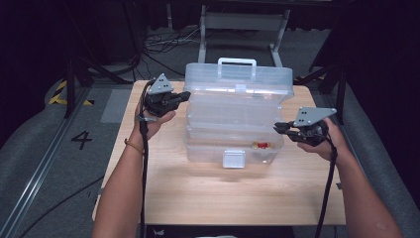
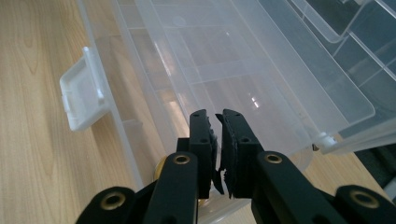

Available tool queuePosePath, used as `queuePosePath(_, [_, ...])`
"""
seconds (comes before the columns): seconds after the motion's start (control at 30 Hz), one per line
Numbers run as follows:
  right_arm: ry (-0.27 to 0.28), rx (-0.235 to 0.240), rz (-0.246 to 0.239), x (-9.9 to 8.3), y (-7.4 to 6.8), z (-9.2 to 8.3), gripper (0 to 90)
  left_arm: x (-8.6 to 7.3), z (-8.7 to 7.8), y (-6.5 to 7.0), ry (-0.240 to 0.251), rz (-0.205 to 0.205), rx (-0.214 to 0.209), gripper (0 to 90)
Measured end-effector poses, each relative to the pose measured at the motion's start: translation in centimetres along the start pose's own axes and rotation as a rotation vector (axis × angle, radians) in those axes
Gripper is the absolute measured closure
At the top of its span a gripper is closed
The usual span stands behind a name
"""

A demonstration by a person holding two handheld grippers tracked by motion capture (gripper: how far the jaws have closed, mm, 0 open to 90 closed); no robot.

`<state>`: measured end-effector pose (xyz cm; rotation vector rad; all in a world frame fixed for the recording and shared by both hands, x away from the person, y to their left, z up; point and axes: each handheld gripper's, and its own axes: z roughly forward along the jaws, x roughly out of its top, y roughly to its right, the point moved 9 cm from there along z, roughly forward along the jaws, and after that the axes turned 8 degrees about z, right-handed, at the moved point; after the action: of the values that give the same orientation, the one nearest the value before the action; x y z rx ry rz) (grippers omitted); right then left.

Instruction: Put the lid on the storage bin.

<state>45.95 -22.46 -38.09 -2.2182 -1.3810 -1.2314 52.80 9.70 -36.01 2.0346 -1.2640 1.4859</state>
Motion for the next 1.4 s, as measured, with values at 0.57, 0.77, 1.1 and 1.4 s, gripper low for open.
queuePosePath(0.57, [0.057, -0.064, 0.101, -2.2, 1.2, -1.8, 87.1, -1.1, -1.0, 1.9, -0.031, 0.046, -0.017, 90.0])
queuePosePath(0.77, [0.053, -0.084, 0.14, -3.2, 1.6, -1.6, 86.0, -1.9, -1.0, 2.6, -0.051, 0.049, -0.033, 90.0])
queuePosePath(1.1, [0.059, -0.084, 0.166, -3.9, 1.5, -1.4, 85.4, -3.1, -1.1, 3.6, -0.084, 0.065, -0.033, 90.0])
queuePosePath(1.4, [0.062, -0.076, 0.183, -4.5, 1.3, -1.2, 85.0, -4.1, -1.3, 4.3, -0.096, 0.055, -0.05, 90.0])
